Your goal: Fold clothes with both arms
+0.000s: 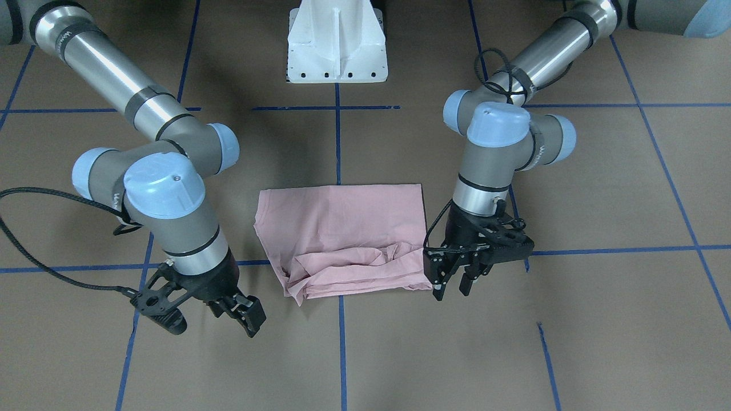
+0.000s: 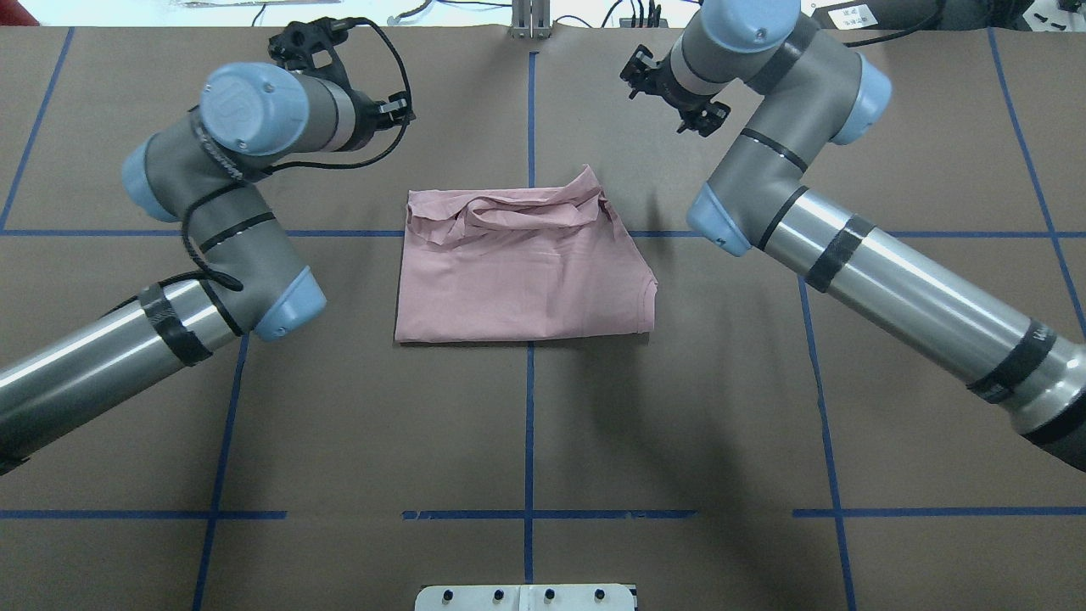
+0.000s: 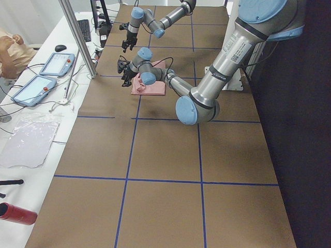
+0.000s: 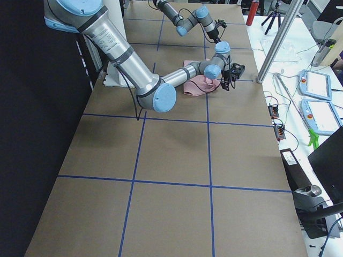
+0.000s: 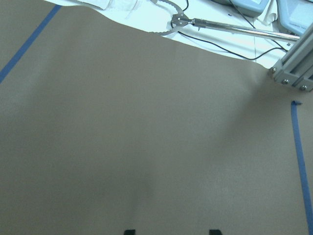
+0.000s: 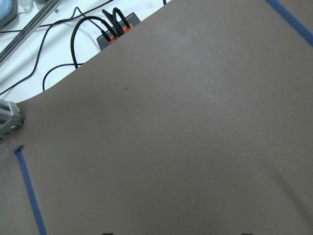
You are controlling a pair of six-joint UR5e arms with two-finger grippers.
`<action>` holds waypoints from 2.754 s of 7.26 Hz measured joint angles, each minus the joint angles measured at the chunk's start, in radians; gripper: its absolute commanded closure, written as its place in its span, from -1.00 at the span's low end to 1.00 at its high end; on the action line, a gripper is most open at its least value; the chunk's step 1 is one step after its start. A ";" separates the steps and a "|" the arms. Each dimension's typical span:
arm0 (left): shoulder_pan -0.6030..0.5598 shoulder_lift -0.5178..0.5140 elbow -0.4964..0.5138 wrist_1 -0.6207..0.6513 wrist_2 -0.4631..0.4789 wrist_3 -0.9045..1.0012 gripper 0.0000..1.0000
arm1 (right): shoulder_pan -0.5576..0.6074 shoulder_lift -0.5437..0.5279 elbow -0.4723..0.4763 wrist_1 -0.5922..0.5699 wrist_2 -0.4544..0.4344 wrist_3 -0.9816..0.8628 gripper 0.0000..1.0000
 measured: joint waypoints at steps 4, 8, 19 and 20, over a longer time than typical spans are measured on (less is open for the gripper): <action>-0.318 0.243 -0.135 -0.031 -0.448 0.510 -0.20 | 0.292 -0.282 0.137 -0.010 0.310 -0.465 -1.00; -0.683 0.393 -0.163 0.126 -0.756 1.057 -0.24 | 0.577 -0.504 0.157 -0.117 0.479 -1.143 -1.00; -0.819 0.602 -0.223 0.494 -0.706 1.439 -1.00 | 0.688 -0.606 0.199 -0.370 0.557 -1.623 -1.00; -0.819 0.609 -0.231 0.494 -0.704 1.441 -1.00 | 0.687 -0.601 0.196 -0.383 0.556 -1.630 -1.00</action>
